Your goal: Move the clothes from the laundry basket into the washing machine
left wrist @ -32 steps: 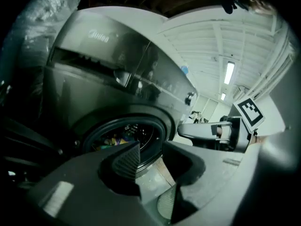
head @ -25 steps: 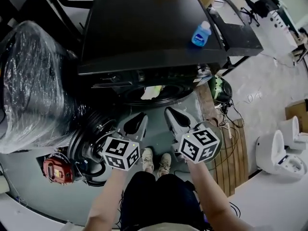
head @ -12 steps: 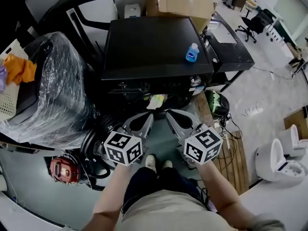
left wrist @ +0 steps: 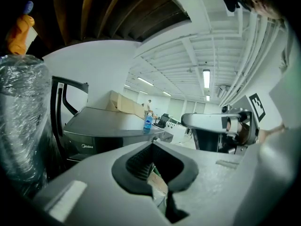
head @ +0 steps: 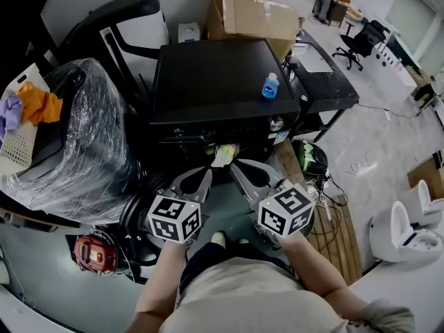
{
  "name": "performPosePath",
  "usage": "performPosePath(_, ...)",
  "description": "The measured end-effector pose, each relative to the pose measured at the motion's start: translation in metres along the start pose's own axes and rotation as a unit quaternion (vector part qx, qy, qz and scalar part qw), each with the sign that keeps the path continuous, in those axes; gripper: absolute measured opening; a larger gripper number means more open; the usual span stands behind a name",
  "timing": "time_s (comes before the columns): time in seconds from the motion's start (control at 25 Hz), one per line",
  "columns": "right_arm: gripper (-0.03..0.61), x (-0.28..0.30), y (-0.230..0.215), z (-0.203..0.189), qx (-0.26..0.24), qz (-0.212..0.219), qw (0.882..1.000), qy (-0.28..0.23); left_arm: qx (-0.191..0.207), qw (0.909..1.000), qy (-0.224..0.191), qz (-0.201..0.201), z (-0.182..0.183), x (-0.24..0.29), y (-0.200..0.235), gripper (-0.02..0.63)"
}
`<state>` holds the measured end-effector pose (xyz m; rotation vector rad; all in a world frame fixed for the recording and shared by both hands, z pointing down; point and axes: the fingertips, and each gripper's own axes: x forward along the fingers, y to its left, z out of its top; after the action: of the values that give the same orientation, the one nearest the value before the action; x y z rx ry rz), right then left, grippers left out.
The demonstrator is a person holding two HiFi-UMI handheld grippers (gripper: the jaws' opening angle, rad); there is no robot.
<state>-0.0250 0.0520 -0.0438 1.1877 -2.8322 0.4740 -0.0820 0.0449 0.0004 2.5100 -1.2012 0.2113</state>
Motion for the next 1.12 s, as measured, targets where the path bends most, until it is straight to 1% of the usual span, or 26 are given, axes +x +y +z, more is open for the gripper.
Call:
performPosePath(0.24,0.025,-0.003,0.007,-0.007,-0.007,0.005,1.000,0.011,0.001,1.0000,-0.001,0.004,-0.004,-0.007,-0.002,0.002)
performPosePath(0.56,0.025,-0.009,0.004,-0.018,-0.016,-0.006,1.000,0.025,-0.001,1.0000,0.003,-0.002,-0.009,-0.007,-0.009,0.002)
performPosePath(0.84,0.025,-0.010,0.001,-0.022,-0.007,0.001,1.000,0.028,0.007,1.0000,0.000,-0.004,-0.011,-0.007,-0.014,0.002)
performPosePath(1.04,0.025,-0.008,0.000,-0.028,0.011,0.010,0.999,0.038,0.000,1.0000,-0.005,-0.006,-0.010,-0.006,-0.015,0.002)
performPosePath(1.12,0.025,-0.008,-0.001,-0.030,0.011,0.012,0.999,0.044,0.000,1.0000,-0.004,-0.009,-0.011,-0.005,-0.016,0.002)
